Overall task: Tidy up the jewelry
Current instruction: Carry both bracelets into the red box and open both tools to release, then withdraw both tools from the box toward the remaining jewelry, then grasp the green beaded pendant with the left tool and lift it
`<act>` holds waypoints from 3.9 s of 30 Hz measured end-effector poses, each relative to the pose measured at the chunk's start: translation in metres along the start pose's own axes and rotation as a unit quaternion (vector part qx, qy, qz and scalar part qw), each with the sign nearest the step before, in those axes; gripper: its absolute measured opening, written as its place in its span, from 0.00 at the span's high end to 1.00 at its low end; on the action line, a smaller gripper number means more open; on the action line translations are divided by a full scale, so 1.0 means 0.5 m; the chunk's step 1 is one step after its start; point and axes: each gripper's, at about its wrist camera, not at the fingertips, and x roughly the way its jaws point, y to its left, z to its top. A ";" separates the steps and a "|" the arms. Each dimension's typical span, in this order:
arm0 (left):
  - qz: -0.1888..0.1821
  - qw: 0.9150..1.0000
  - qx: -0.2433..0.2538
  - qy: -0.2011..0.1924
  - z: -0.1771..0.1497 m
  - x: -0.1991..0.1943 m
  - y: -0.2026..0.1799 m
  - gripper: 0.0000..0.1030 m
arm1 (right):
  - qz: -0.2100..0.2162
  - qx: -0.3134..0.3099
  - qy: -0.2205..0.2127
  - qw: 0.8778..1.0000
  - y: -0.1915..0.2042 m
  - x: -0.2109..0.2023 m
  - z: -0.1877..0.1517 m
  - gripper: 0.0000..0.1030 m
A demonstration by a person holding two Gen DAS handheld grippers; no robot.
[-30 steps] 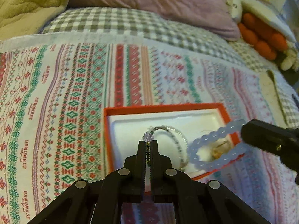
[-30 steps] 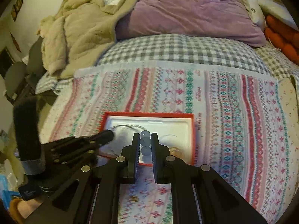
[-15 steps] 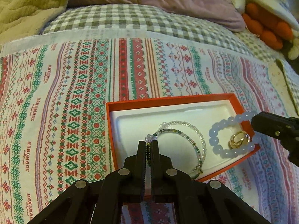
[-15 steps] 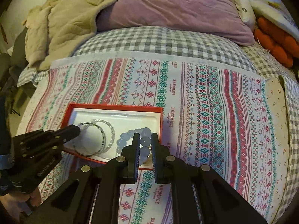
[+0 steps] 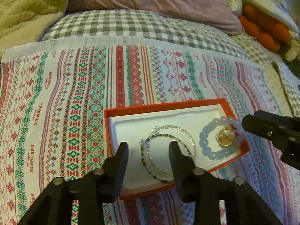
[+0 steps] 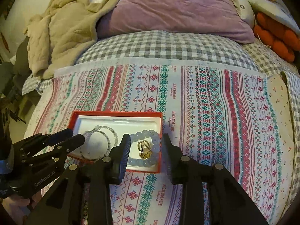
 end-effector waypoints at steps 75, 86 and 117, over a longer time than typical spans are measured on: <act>0.041 0.993 0.093 0.053 -0.289 -0.093 0.041 0.05 | -0.065 -0.096 0.133 0.984 0.064 -0.018 -0.334 0.38; 0.004 0.992 0.104 0.076 -0.273 -0.057 0.012 0.52 | -0.064 -0.098 0.134 0.984 0.072 -0.017 -0.337 0.38; -0.048 0.989 0.128 0.056 -0.253 -0.121 -0.006 0.97 | -0.038 -0.088 0.117 0.989 0.094 -0.019 -0.309 0.38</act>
